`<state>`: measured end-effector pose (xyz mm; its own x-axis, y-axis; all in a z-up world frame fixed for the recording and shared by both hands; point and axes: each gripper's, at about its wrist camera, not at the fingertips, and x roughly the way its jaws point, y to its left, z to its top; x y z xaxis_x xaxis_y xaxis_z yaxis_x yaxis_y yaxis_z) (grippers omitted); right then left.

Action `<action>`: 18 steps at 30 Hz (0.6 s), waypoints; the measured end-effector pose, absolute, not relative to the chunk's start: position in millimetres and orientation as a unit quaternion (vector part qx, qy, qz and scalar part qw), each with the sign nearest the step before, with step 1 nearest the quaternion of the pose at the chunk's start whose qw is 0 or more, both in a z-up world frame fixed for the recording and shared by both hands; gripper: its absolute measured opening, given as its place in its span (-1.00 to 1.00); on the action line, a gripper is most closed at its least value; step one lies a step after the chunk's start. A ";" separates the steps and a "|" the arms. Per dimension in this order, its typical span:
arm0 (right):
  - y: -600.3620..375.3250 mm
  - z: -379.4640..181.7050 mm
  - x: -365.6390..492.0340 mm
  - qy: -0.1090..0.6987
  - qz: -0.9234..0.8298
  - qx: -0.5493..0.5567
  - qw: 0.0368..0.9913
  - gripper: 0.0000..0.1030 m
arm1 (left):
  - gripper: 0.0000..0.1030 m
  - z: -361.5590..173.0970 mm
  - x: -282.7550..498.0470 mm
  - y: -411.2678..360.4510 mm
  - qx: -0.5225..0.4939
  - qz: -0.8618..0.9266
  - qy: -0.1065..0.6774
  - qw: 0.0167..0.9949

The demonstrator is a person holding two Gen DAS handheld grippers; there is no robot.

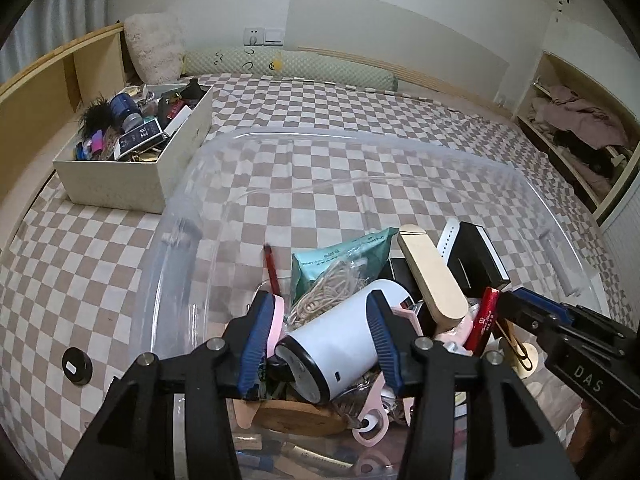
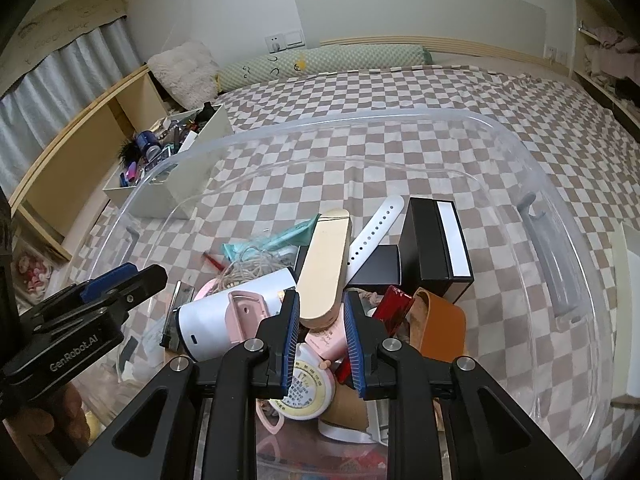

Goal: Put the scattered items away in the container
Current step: 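Lower both red lighters into the container and open both grippers, then withdraw both open grippers from the container back over the scattered items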

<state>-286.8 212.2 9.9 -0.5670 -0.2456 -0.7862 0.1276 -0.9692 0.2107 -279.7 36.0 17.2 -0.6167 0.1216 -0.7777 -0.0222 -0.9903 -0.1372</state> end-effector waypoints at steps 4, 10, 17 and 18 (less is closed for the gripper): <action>214.1 9.5 -286.9 -0.067 -0.881 0.456 0.107 -0.55 | -0.02 17.3 -279.1 37.3 -0.436 0.898 -0.053 0.039; 217.9 7.7 -287.8 -0.072 -0.879 0.459 0.107 -0.55 | 0.57 21.9 -275.8 36.2 -0.426 0.903 -0.050 0.034; 221.7 0.7 -287.3 -0.068 -0.877 0.466 0.095 -0.55 | 0.93 24.1 -270.8 31.1 -0.420 0.906 -0.039 0.034; 222.4 -0.3 -286.9 -0.070 -0.876 0.467 0.096 -0.56 | 1.00 26.1 -269.1 30.5 -0.414 0.909 -0.036 0.032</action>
<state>-286.9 222.4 -0.3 -0.5462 -0.2332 -0.8046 0.1019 -0.9718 0.2124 -269.1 30.5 26.1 -0.6556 0.0887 -0.7499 -0.0285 -0.9953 -0.0928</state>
